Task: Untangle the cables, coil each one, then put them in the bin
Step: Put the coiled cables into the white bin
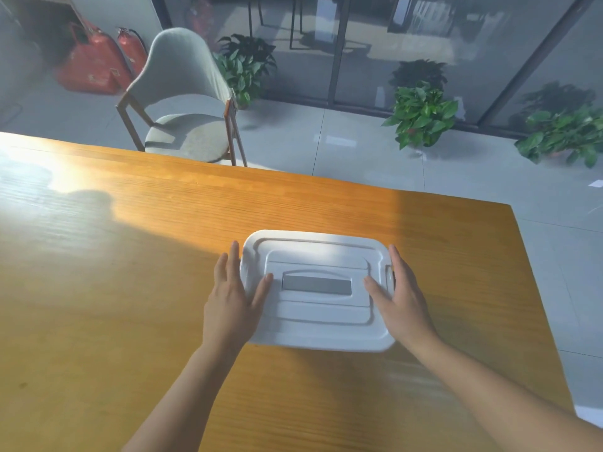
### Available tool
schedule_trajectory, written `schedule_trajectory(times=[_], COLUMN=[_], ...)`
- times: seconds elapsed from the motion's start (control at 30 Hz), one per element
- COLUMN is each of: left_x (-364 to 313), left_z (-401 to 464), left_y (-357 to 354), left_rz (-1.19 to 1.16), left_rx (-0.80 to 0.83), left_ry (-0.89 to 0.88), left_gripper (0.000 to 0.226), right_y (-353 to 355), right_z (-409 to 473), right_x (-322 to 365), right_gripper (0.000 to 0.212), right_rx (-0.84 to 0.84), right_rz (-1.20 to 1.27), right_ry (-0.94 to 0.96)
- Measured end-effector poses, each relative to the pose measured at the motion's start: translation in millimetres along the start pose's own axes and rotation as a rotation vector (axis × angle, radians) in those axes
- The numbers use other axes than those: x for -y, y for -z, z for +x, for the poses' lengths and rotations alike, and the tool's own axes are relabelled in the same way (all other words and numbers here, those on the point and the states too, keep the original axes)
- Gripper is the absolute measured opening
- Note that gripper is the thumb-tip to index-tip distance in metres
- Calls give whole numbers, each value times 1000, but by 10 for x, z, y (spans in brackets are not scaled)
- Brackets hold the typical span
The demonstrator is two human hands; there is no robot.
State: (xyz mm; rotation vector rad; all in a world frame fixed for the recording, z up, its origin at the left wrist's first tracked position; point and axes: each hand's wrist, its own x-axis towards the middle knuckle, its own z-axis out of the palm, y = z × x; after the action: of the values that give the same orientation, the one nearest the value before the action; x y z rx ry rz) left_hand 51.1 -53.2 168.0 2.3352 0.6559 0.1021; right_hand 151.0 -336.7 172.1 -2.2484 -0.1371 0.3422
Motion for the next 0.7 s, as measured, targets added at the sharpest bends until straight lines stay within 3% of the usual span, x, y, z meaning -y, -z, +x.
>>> schedule_trajectory(times=[0.13, 0.47, 0.6, 0.7], left_x=[-13, 4, 56, -40], left_z=[-100, -181, -148, -115], left_y=[-15, -173, -151, -110], left_rz=[7, 175, 232, 307], left_rx=[-118, -260, -227, -81], left_ry=[-95, -288, -318, -342], left_gripper=[86, 69, 50, 62], right_y=[36, -156, -110, -136], right_z=[-115, -213, -185, -165], right_x=[10, -10, -15, 10], right_gripper=[75, 65, 57, 67], right_rx=[-20, -64, -18, -38], right_rz=[-120, -205, -252, -460], right_ry=[112, 161, 150, 258])
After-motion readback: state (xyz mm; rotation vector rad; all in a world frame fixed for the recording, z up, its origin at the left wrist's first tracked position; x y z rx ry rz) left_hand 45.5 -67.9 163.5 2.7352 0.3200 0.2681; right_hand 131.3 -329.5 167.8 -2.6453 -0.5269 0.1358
